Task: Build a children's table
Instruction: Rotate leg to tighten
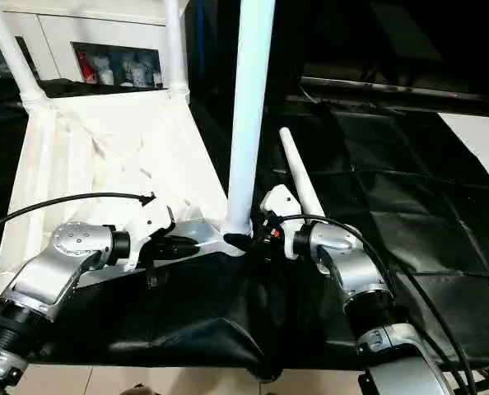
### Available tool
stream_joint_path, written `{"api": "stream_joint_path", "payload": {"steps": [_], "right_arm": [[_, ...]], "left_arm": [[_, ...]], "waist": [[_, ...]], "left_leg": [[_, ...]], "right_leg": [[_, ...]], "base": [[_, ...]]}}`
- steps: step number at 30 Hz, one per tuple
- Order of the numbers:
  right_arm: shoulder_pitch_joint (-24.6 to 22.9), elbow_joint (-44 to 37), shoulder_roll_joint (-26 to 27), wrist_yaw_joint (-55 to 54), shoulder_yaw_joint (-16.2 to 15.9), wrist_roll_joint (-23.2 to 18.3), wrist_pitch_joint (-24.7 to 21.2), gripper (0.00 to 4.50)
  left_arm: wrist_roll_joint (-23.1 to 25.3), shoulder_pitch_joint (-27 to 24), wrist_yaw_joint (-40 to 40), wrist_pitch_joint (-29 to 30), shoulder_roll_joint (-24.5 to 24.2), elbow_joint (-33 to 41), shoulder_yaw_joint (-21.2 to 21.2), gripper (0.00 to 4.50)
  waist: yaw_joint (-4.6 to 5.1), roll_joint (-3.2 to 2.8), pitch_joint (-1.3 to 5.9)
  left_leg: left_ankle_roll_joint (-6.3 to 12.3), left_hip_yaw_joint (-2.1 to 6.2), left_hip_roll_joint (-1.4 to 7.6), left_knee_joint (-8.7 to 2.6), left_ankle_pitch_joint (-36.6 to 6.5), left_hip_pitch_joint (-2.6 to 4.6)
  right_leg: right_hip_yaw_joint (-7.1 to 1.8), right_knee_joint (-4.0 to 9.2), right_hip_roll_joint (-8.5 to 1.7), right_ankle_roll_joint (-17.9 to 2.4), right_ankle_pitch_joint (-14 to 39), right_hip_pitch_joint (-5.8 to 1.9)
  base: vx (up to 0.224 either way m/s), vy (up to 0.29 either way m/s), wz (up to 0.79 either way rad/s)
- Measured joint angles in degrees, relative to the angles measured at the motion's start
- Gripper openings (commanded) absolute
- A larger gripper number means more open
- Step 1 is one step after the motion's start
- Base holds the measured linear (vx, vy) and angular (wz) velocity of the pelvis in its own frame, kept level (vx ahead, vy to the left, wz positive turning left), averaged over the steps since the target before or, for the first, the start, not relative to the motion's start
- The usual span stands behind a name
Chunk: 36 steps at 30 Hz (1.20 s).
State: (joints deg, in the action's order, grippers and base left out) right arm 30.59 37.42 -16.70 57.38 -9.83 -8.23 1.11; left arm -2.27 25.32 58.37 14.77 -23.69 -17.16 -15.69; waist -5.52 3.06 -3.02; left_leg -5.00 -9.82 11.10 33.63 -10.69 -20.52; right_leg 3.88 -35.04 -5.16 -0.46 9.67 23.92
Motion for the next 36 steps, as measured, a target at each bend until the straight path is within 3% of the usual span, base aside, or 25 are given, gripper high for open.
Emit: {"api": "stream_joint_path", "payload": {"steps": [6,13,18,23,27,28,31,34,36], "right_arm": [[0.06,2.23,2.14,-3.34,1.13,0.04,0.76,2.74],[1.91,6.76,9.91,-23.98,5.76,1.15,-1.25,2.72],[7.72,13.27,15.86,-41.93,9.55,1.73,-3.11,2.72],[11.85,17.93,17.46,-49.89,10.64,2.95,-2.85,2.72],[13.71,20.23,18.59,-53.43,11.62,4.01,-2.44,2.72],[13.71,20.45,18.62,-53.45,11.73,4.07,-2.05,3.07],[13.43,20.73,18.51,-52.26,12.02,3.64,-0.79,3.46],[11.96,20.04,18.09,-47.95,11.03,3.67,0.99,3.53],[10.59,19.09,16.80,-45.08,9.67,4.25,2.38,3.87]], "left_arm": [[0.19,0.22,-1.40,0.52,0.44,-0.64,0.29,0.00],[3.28,5.53,-11.94,2.48,7.66,-8.66,0.88,0.00],[4.27,11.95,-22.21,4.79,15.29,-18.10,2.42,0.00],[3.83,15.87,-26.23,4.58,18.72,-24.57,4.11,0.00],[3.70,17.35,-26.76,3.59,19.09,-27.26,4.65,0.00],[3.73,17.37,-26.76,3.37,18.97,-27.35,4.64,0.00],[4.14,17.26,-26.05,2.38,18.37,-27.32,4.20,0.00],[4.25,15.92,-24.95,2.19,17.32,-25.34,4.16,0.00],[4.24,14.60,-23.71,1.52,16.23,-23.45,4.11,0.00]], "waist": [[0.33,0.07,0.05],[0.57,0.03,0.08],[0.57,-0.02,0.10],[0.24,-0.21,0.19],[0.06,-0.26,0.18],[0.03,-0.27,0.18],[0.10,-0.33,0.14],[0.51,-0.36,0.13],[0.75,-0.39,0.10]], "left_leg": [[0.00,-0.01,0.00,0.00,0.00,0.03],[-0.03,-0.01,-0.03,-0.01,0.02,0.50],[-0.08,0.00,-0.08,0.07,0.05,0.47],[-0.07,0.01,-0.12,-0.03,0.04,0.42],[-0.07,0.02,-0.11,-0.15,0.04,0.39],[-0.06,0.02,-0.12,-0.14,0.04,0.38],[-0.07,0.02,-0.11,-0.13,0.04,0.36],[-0.07,0.02,-0.08,-0.19,0.04,0.30],[-0.07,0.01,-0.08,-0.31,0.04,0.19]], "right_leg": [[-0.01,-0.04,0.01,-0.01,-0.01,-0.08],[-0.06,-0.03,0.00,0.21,0.12,-0.38],[-0.11,0.00,-0.02,0.17,0.10,-0.38],[-0.09,0.02,-0.06,0.05,0.03,-0.40],[-0.05,0.05,-0.06,0.02,0.01,-0.37],[-0.05,0.05,-0.06,0.02,0.01,-0.38],[-0.05,0.04,-0.06,0.02,0.01,-0.34],[-0.05,0.02,-0.03,0.02,0.01,-0.32],[-0.04,0.03,-0.01,0.24,0.14,-0.24]], "base": [[0.000,0.000,0.00],[0.000,0.000,0.00],[0.000,0.000,0.00],[0.000,0.000,0.00],[0.000,0.000,0.00],[0.000,0.000,0.00],[0.000,0.000,0.00],[0.000,0.000,0.00],[0.000,0.000,0.00]]}}
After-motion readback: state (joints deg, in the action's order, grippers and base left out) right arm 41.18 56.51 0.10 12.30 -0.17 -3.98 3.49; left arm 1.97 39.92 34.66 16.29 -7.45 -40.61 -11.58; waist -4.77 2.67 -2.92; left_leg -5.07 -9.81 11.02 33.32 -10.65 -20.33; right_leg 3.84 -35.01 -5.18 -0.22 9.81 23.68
